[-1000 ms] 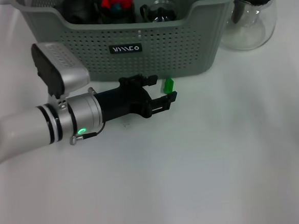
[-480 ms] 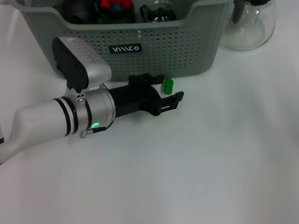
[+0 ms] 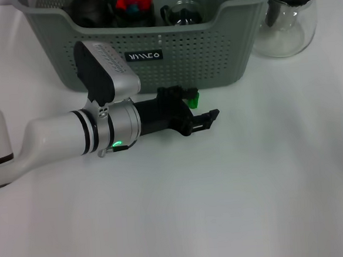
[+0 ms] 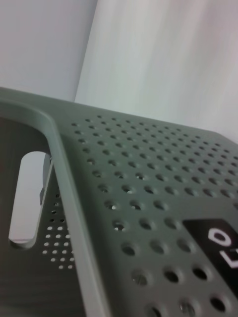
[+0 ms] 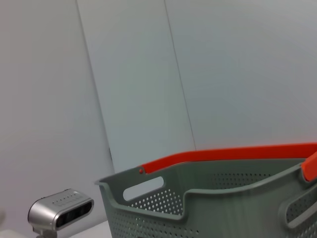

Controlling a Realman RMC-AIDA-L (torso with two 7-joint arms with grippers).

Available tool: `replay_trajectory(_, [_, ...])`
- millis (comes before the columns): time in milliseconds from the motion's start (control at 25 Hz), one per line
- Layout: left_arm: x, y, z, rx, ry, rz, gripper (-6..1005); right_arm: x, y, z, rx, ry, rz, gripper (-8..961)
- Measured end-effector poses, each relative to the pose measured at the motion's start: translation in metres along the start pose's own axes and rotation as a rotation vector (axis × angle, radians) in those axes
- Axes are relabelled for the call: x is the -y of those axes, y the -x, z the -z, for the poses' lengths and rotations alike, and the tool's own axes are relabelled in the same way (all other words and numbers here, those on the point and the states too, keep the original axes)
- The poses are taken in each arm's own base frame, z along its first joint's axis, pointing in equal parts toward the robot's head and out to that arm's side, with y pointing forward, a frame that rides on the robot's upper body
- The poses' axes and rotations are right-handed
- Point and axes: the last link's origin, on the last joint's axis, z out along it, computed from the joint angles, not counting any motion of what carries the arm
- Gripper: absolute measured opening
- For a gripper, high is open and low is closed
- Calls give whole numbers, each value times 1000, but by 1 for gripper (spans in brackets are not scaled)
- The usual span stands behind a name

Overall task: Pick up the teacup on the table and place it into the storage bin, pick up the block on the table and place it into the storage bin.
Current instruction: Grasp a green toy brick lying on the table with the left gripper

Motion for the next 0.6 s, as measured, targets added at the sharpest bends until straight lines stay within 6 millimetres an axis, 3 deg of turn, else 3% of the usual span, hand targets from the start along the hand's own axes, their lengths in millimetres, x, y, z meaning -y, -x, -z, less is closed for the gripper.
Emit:
replay_trajectory(320, [-16, 5, 7, 17, 130, 0, 689, 0, 0, 0, -1, -1, 3, 851])
replay_trajectory(480, [-8, 2, 18, -10, 121, 4, 689, 0, 0, 1, -1, 0, 1, 851])
replay_trajectory(600, [-3, -4, 14, -4, 99, 11, 689, 0, 0, 0, 1, 2, -1, 852])
